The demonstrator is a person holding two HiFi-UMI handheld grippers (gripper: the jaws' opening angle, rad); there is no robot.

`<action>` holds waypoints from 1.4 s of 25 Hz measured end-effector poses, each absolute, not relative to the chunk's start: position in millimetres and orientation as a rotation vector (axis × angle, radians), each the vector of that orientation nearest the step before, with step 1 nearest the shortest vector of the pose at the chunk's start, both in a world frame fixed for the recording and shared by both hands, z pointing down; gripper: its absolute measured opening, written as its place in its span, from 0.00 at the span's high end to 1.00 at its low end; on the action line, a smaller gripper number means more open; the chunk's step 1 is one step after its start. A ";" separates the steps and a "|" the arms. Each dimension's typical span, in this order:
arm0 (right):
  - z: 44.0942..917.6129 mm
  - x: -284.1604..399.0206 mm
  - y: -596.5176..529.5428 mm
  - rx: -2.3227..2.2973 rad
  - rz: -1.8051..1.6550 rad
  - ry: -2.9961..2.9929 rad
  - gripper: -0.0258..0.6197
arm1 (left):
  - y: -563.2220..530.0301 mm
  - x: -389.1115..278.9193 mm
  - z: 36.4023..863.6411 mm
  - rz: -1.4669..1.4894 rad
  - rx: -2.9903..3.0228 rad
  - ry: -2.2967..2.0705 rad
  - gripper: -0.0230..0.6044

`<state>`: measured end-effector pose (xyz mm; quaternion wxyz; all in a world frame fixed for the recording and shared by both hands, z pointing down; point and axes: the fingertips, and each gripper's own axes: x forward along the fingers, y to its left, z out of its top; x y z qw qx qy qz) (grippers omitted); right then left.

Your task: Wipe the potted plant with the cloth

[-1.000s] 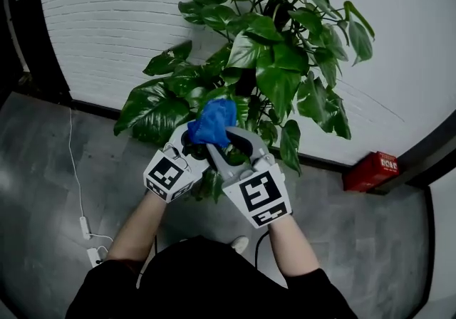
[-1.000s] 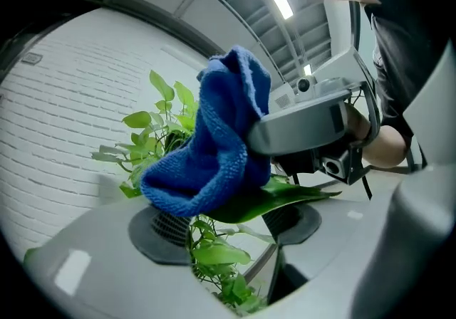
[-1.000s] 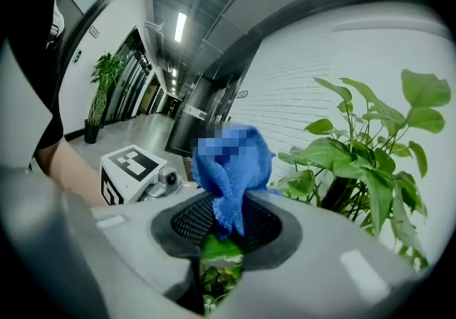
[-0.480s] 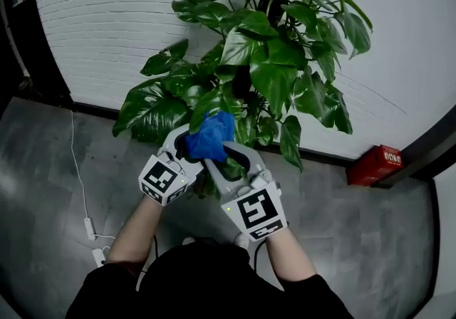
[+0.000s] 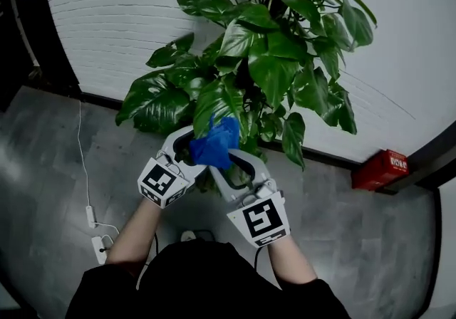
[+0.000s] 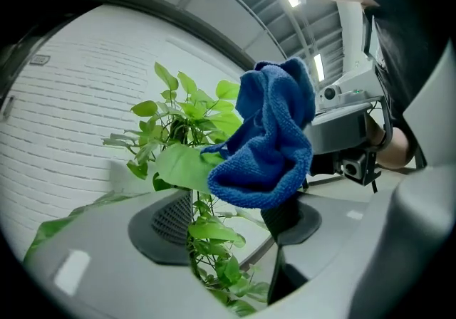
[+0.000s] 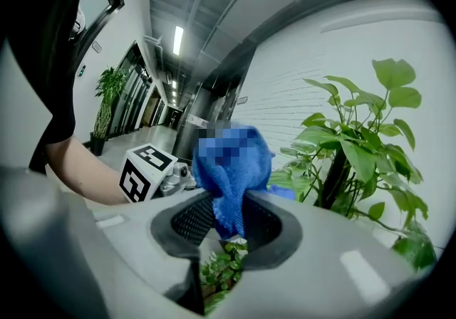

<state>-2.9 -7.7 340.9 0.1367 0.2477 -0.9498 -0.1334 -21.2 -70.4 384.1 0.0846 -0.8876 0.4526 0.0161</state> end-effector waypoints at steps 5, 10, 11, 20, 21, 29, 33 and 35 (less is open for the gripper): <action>344.9 12.1 6.0 0.600 -0.395 -2.787 0.80 | -56.9 -21.7 392.2 0.023 -2.595 1.496 0.50; 340.2 28.2 18.7 0.470 -0.371 -2.862 0.80 | -32.9 -27.0 396.8 0.015 -2.512 1.704 0.50; 339.3 28.0 22.6 0.434 -0.354 -2.887 0.80 | -26.0 -30.8 397.2 0.011 -2.485 1.754 0.50; 340.0 -7.3 85.7 0.021 -0.263 -3.061 0.80 | 68.3 -97.2 410.6 -0.032 -2.172 2.218 0.51; 343.5 -15.6 89.4 -0.013 -0.236 -3.065 0.80 | 78.2 -108.9 409.8 -0.034 -2.127 2.265 0.51; 366.9 -103.7 91.0 -0.017 -0.171 -3.072 0.80 | 123.5 -200.1 402.1 -0.040 -1.918 2.389 0.96; 383.0 -171.7 82.3 0.113 -0.175 -3.077 0.80 | 133.6 -272.8 408.1 0.011 -1.894 2.396 0.96; 392.4 -212.6 79.4 0.166 -0.113 -3.079 0.80 | 137.2 -313.8 410.8 0.017 -1.883 2.390 0.96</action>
